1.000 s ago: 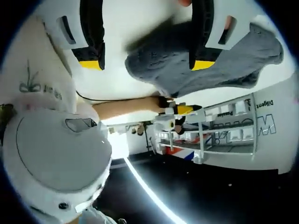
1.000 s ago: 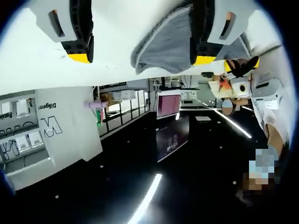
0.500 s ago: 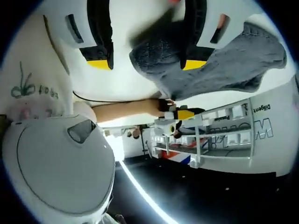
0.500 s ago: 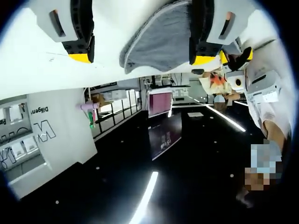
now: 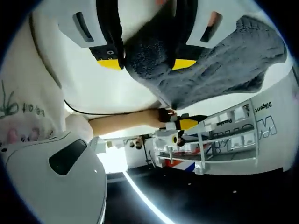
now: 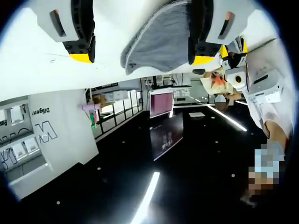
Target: Fold the towel on the table until its edges align and the towel forms a compact rectangular stack.
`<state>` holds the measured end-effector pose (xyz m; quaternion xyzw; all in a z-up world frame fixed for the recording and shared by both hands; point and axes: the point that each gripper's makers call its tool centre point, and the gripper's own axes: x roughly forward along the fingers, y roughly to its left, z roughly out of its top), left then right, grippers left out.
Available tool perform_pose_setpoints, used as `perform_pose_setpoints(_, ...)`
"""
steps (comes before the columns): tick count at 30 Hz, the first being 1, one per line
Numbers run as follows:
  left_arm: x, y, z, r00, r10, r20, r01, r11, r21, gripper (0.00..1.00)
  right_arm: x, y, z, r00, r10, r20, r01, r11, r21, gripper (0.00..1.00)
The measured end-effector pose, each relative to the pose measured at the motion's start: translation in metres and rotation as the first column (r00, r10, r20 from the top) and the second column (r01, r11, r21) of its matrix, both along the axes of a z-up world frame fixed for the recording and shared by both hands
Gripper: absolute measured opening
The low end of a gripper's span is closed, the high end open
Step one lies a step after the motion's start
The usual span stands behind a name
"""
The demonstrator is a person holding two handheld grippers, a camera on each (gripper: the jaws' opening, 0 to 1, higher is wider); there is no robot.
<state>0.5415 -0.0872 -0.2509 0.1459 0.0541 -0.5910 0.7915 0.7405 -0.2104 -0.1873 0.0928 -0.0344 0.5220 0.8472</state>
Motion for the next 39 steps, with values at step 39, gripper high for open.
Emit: perform_pose_setpoints(39,-0.027,-0.032,0.051,0.849,-0.329,-0.414,0.193,0.922,-0.336,0.13,0.006,-0.006,-0.002,0.999,-0.007,-0.049,0.008,1.000,0.019,0.73)
